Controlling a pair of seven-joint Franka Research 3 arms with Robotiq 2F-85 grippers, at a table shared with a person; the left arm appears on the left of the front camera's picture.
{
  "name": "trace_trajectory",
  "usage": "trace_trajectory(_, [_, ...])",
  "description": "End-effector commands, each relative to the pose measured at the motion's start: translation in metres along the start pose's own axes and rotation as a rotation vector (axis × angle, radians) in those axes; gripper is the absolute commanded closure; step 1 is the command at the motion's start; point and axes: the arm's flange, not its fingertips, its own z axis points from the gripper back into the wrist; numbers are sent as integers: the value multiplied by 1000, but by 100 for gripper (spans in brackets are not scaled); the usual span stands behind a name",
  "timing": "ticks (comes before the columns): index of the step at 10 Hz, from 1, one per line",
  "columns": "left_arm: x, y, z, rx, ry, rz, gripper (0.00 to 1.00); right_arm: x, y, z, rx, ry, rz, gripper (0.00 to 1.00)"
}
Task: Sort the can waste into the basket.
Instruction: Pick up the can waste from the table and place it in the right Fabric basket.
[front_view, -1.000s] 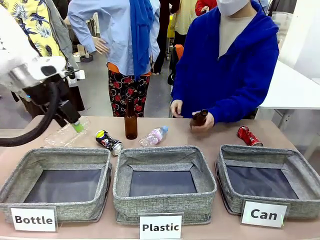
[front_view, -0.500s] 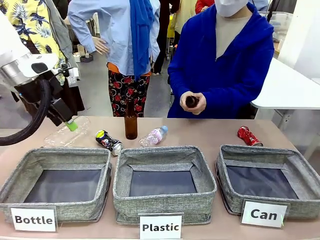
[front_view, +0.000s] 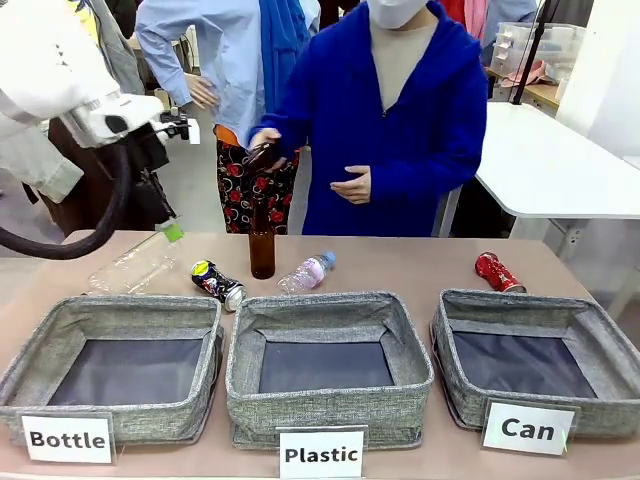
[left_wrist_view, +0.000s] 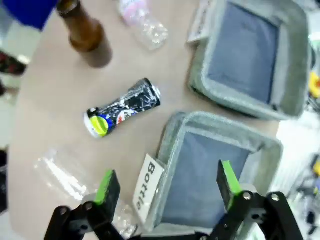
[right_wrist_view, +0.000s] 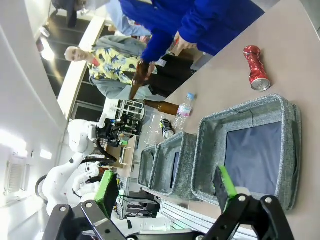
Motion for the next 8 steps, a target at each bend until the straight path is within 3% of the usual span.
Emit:
trace_trajectory(1, [-84,4,68,-98,-65,-9,0,4,1,0,22,-15,26,0])
trace_trajectory(4, [-249,-42,181,-44,-154,95,0,4,1,0,22,-15,26,0])
trace_trajectory(5, [-302,-65,200,-83,-228,-59,0,4,1,0,22,-15,26,0])
trace_trajectory(6, [-339,-77,210,-51,-316,-67,0,4,1,0,22,-15,26,0])
trace_trajectory(7, [-364,-83,205,-69,-316,-167,0,4,1,0,22,-15,26,0])
trace_trajectory(8, [-385,-85,194,-61,-342,-80,0,4,1,0,22,-15,26,0])
